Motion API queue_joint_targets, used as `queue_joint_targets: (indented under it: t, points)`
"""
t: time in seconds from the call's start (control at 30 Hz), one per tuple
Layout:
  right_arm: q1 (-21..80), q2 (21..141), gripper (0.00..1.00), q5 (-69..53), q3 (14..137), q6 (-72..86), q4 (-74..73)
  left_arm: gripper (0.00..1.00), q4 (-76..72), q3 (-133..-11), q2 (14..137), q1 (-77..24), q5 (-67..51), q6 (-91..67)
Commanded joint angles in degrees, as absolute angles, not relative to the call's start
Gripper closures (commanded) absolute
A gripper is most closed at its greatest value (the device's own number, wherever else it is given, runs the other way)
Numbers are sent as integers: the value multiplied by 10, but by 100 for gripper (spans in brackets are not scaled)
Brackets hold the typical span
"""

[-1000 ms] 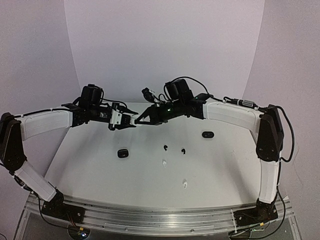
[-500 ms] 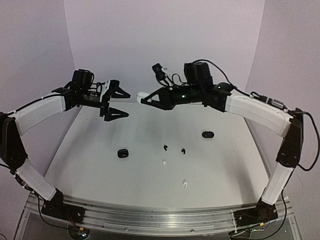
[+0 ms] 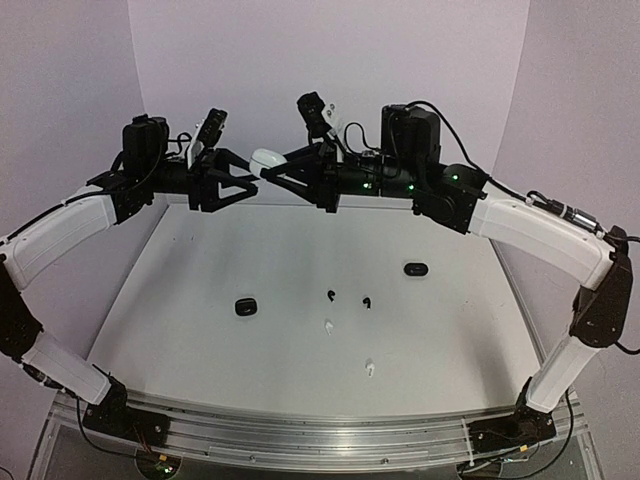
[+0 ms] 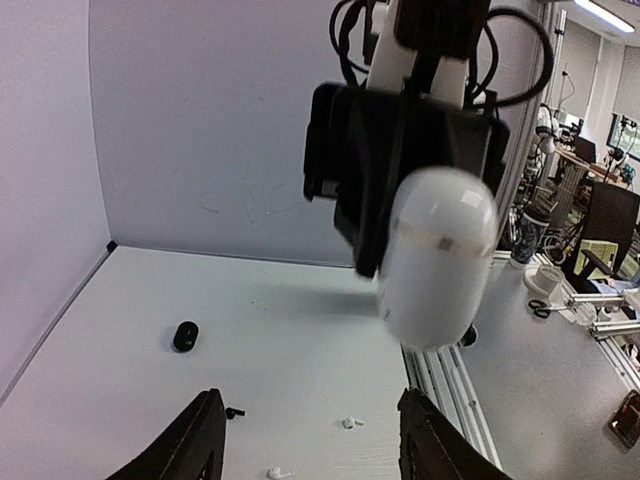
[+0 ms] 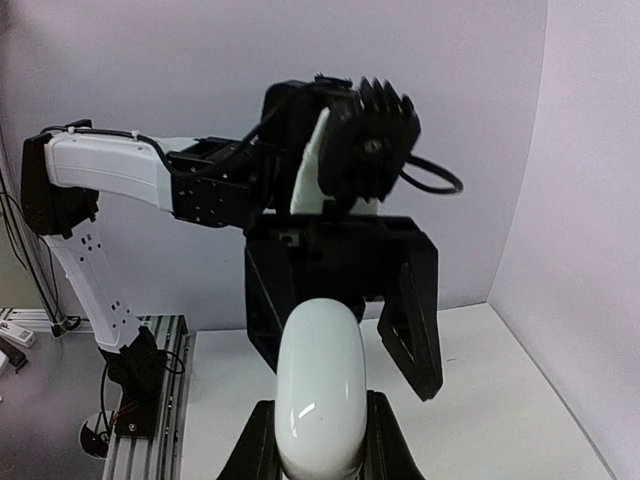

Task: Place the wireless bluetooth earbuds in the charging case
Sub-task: Pass from the right arm to the left

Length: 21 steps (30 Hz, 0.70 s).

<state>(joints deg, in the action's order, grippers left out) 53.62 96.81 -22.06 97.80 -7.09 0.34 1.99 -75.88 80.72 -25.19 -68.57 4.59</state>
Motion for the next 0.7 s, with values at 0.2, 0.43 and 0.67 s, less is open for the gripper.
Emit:
queue_joint_targets:
  t: [0.2, 0.43, 0.67]
  points:
    - [539, 976, 100, -201, 995, -79, 27, 47, -108, -717, 767, -261, -690, -21]
    - [539, 977, 100, -198, 988, -78, 27, 53, -117, -726, 777, -266, -689, -29]
    - [539, 976, 100, -200, 980, -76, 27, 54, -132, -724, 779, -268, -682, -35]
